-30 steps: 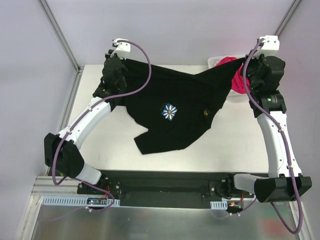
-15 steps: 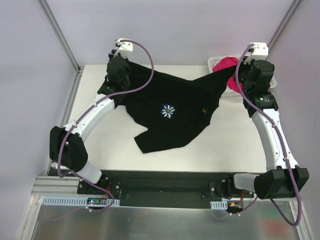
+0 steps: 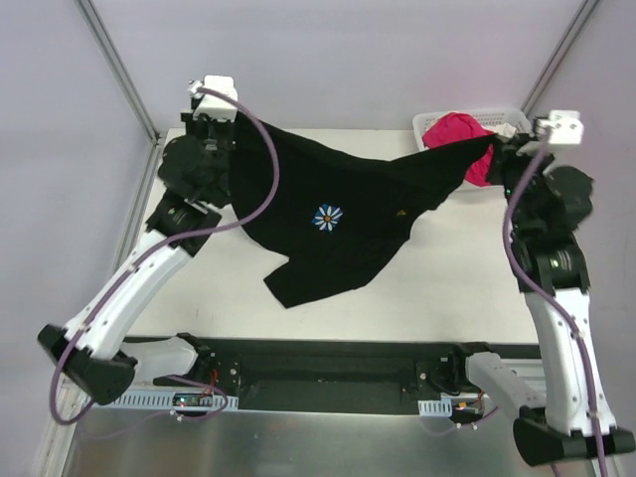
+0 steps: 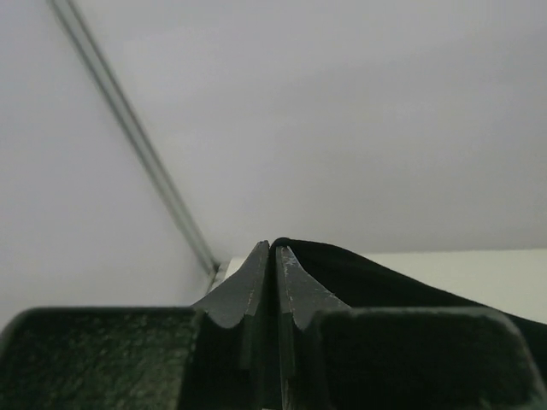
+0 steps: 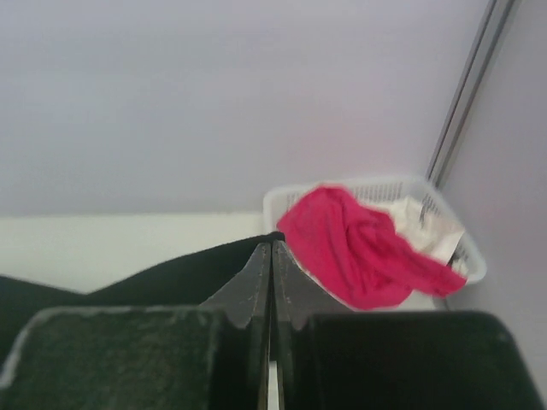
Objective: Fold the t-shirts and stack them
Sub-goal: Flatten out the tshirt
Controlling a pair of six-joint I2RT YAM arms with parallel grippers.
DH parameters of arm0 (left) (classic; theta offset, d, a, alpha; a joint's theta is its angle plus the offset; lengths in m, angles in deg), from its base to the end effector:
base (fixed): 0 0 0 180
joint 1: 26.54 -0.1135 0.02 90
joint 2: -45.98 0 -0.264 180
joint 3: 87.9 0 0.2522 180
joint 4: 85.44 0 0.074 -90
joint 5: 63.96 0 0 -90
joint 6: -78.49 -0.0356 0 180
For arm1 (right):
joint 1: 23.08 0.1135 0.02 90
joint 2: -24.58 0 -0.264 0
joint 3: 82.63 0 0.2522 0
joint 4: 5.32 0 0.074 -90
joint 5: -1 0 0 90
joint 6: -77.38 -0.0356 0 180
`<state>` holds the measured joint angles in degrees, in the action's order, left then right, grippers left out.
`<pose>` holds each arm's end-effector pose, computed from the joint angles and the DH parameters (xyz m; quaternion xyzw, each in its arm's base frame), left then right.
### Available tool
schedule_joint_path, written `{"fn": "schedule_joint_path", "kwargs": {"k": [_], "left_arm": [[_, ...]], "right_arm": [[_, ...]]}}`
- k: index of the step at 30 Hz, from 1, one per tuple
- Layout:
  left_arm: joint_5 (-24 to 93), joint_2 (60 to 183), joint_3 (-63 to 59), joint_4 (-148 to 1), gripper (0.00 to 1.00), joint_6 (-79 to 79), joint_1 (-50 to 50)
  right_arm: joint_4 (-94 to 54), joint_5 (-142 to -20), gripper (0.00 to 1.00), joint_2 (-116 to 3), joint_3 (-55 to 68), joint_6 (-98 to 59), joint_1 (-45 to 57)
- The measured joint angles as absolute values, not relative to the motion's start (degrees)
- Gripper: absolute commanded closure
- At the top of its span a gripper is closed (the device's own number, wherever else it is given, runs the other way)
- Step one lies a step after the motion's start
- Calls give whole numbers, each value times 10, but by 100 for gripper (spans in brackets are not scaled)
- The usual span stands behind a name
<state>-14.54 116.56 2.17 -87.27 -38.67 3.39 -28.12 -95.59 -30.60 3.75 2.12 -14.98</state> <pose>0.2404 -0.1117 0.4834 0.0013 0.6016 0.1768 0.7790 0.1918 0.0232 0.4769 -0.0865 0.6480 -0.0813 0.7523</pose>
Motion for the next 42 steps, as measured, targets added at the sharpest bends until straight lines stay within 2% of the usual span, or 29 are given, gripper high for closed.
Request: {"fn": "schedule_joint_path", "kwargs": {"k": [2, 7, 12, 18, 24, 29, 37, 39, 40, 41, 42], "left_arm": [[-121, 1122, 34, -874, 98, -400, 65], [-37, 1004, 41, -925, 98, -439, 91], [65, 903, 25, -1026, 98, -508, 91], [143, 859, 25, -1088, 96, -560, 91], [149, 867, 30, -1104, 93, -615, 91], [110, 936, 14, -1174, 92, -673, 78], [74, 1145, -79, -1199, 92, -538, -123], [50, 1230, -95, -1205, 84, -504, -148], [41, 1270, -101, -1208, 69, -491, -155], [31, 1308, -109, -1208, 31, -481, -160], [24, 1340, -118, -1208, 11, -473, -163]], "right_arm": [[-257, -955, 99, -259, 37, 32, -149], [-85, -929, 99, -157, 16, 84, -148], [70, -880, 99, -129, 16, 142, -147], [96, -837, 99, -128, 45, 164, -146], [61, -835, 99, -145, 120, 167, -146], [60, -849, 99, -214, 135, 181, -146], [51, -901, 99, -518, 137, 198, -146], [34, -911, 99, -598, 129, 198, -146], [27, -914, 95, -621, 124, 198, -146], [21, -917, 82, -645, 117, 197, -146], [14, -921, 72, -663, 110, 196, -146]]}}
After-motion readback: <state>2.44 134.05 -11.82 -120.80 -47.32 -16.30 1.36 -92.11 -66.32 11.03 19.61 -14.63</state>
